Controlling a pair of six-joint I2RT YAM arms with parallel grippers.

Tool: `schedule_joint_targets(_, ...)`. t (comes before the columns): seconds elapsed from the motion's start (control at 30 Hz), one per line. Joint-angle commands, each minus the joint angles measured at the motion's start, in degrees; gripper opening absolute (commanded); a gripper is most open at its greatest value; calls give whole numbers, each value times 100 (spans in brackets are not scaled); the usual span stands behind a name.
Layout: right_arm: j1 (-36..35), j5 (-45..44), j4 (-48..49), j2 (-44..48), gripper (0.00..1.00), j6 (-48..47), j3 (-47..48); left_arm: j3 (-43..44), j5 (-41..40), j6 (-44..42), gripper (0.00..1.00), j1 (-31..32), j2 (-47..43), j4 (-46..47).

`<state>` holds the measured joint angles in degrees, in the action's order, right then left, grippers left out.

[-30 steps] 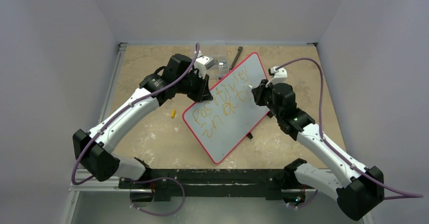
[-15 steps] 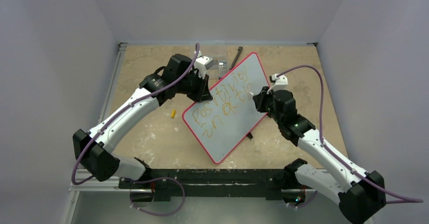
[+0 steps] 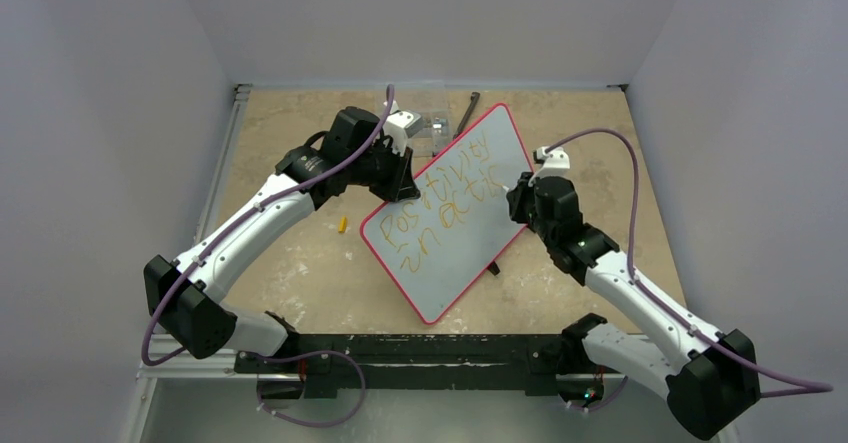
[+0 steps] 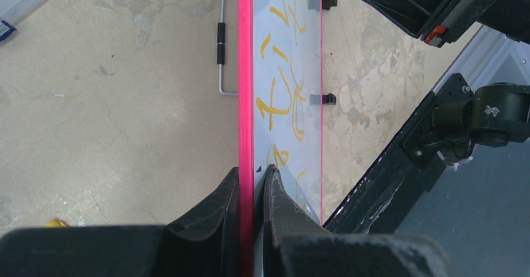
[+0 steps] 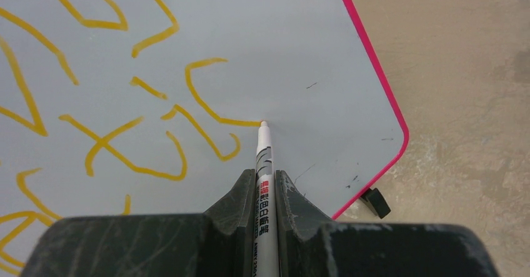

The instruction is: Write a sentence on the whiteboard

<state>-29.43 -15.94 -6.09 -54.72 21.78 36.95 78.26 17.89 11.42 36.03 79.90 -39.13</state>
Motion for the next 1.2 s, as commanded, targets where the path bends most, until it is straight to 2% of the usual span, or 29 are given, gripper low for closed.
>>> schedule_joint_targets(0.0, 2, -133, -145, -297, 0, -64, 361, -109, -597, -703, 0, 44, -12, -456)
schedule_joint_targets(0.43, 26, 1, 27, -705, 0, -257, 1064, -109, -612, -709, 0, 48, -35, -463)
schedule_joint_targets(1.17, 25, 799, 117, -433, 0, -184, 1297, -109, -616, -718, 0, 44, -68, -463)
